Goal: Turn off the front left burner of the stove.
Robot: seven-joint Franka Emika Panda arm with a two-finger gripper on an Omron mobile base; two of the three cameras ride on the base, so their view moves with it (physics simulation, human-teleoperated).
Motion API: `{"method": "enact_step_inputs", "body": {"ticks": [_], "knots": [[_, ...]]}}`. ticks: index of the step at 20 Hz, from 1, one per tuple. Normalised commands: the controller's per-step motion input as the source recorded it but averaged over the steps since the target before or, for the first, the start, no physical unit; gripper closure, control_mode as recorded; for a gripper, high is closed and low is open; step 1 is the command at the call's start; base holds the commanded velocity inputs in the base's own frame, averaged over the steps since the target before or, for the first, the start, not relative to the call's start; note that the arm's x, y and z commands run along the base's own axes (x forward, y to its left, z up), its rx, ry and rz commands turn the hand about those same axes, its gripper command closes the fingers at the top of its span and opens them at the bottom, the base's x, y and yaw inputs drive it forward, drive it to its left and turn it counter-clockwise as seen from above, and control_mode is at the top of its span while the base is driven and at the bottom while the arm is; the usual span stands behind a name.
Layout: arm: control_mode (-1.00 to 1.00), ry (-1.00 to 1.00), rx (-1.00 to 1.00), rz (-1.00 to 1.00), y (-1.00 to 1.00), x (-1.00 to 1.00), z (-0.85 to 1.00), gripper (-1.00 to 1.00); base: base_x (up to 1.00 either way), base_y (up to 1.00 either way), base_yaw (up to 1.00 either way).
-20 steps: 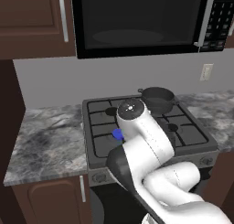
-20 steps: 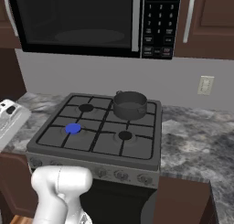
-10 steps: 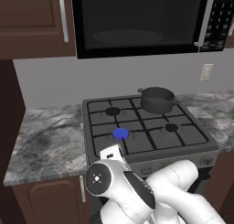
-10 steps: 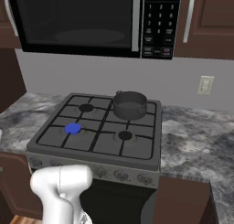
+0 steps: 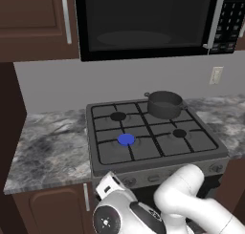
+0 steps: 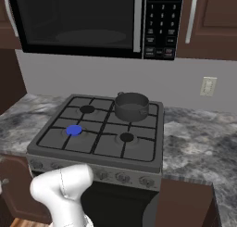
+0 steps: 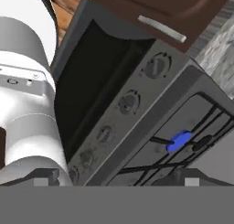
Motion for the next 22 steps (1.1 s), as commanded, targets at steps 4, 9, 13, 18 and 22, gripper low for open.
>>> {"method": "enact_step_inputs", "body": {"ticks": [4,9,13,18,22], "knots": [[-1.00,-0.03,-0.30,0.25,0.26,0.00,-0.28,-1.00,0.00,0.00,0.00],[-1.00,-0.28,-0.13,0.18,0.10,0.00,-0.09,-1.00,0.00,0.00,0.00],[-1.00,-0.18,-0.03,0.07,0.00,0.24,-0.18,-1.00,0.00,0.00,0.00],[-1.00,-0.07,0.00,0.04,0.06,0.11,-0.31,-1.00,0.00,0.00,0.00],[-1.00,-0.04,0.00,0.02,0.11,0.23,-0.16,-1.00,0.00,0.00,0.00]]}}
